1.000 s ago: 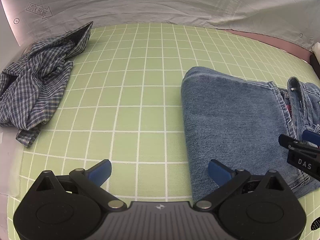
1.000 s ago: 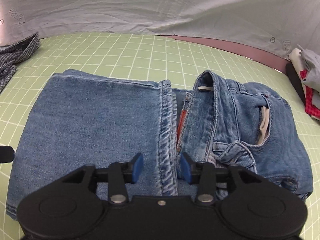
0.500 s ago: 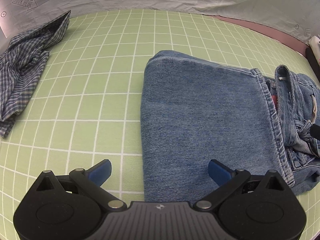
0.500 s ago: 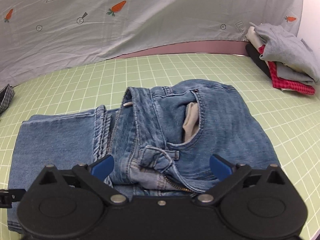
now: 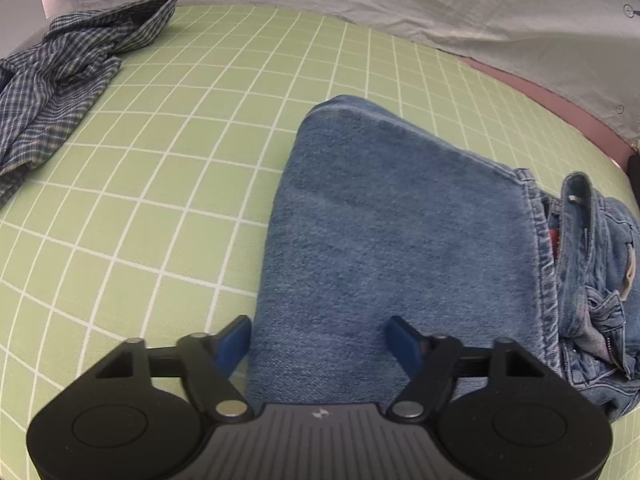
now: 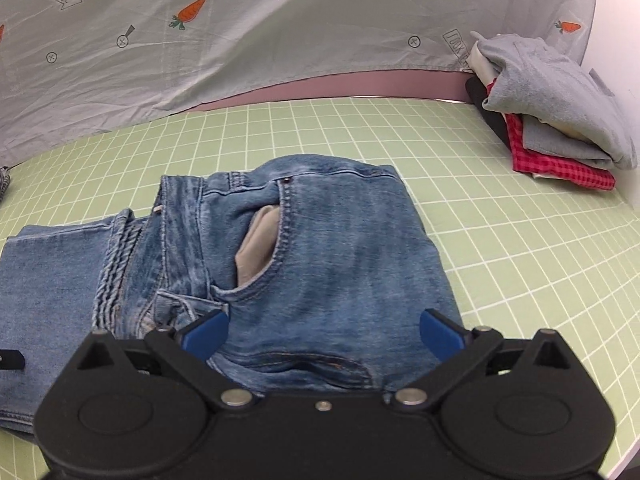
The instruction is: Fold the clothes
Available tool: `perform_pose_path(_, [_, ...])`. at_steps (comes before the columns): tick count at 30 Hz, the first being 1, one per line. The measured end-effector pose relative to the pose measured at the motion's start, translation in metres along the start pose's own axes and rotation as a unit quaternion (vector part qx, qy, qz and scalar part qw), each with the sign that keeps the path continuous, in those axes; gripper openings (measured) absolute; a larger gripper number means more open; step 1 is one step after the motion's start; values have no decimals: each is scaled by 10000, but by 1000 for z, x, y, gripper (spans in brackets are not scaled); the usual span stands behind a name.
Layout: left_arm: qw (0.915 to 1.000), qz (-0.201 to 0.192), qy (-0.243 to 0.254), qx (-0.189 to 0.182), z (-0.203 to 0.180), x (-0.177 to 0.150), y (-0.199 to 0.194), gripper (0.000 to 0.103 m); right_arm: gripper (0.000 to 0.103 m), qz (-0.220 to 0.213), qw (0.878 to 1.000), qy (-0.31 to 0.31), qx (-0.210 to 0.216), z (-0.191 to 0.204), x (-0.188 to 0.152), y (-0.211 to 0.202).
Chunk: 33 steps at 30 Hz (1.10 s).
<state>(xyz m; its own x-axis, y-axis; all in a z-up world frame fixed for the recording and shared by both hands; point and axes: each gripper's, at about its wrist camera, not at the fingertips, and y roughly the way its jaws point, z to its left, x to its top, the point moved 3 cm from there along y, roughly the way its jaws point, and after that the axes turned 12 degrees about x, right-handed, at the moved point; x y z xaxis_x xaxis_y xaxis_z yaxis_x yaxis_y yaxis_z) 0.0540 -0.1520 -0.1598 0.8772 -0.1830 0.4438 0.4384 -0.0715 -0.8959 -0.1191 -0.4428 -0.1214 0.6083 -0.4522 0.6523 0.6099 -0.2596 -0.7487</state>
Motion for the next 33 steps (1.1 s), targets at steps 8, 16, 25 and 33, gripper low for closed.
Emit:
perform_pose_path(8, [9958, -483, -354, -688, -17, 14, -45, 12, 103, 21, 9997, 133, -223, -43, -4, -3])
perform_pose_path(16, [9763, -835, 323, -1969, -151, 28, -83, 12, 103, 112, 9991, 374, -173, -97, -5, -2])
perform_pose_path(25, [9413, 1139, -1092, -2985, -257, -11, 10, 14, 103, 180, 9982, 512, -240, -166, 2, 1])
perform_pose_path(33, [9305, 1416, -1484, -3035, -256, -2, 9, 21, 103, 178, 9975, 683, -29, -188, 18, 20])
